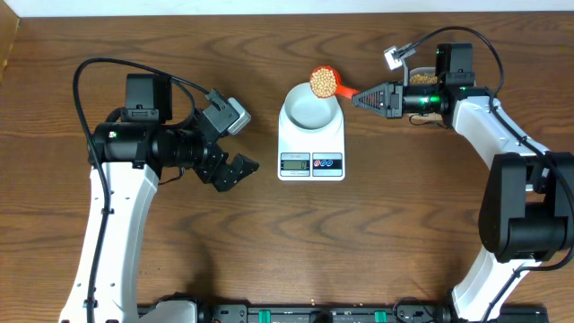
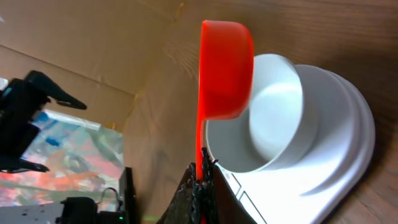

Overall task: Scoop item into bowl and weigh 50g on scale
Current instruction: 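Tilt the red scoop with the right gripper to pour soybeans into bowl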

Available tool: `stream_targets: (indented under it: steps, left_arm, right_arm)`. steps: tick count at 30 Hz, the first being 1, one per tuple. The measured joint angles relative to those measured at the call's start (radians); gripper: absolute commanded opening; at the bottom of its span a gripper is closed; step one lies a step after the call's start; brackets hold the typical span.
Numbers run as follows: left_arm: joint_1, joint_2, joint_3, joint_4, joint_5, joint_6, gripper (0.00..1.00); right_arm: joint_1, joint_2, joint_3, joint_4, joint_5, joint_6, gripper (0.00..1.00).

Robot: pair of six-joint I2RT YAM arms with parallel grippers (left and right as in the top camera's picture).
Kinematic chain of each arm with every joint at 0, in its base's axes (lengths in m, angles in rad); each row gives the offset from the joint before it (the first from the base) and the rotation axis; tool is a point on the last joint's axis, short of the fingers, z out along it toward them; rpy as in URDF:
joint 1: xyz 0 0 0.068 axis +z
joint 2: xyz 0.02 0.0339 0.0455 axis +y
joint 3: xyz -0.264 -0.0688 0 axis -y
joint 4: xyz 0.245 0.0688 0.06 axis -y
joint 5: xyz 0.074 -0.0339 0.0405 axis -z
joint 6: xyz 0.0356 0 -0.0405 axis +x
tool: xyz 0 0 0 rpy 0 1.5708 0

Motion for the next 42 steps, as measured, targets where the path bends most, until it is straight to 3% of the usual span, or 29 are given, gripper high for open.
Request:
stream_targets:
  steps: [42]
  left_arm:
    - [0.0, 0.0, 0.0, 0.0, 0.0, 0.0, 0.98]
  right_arm:
    - [0.041, 0.0, 0.0, -0.052, 0.181, -0.286, 0.01]
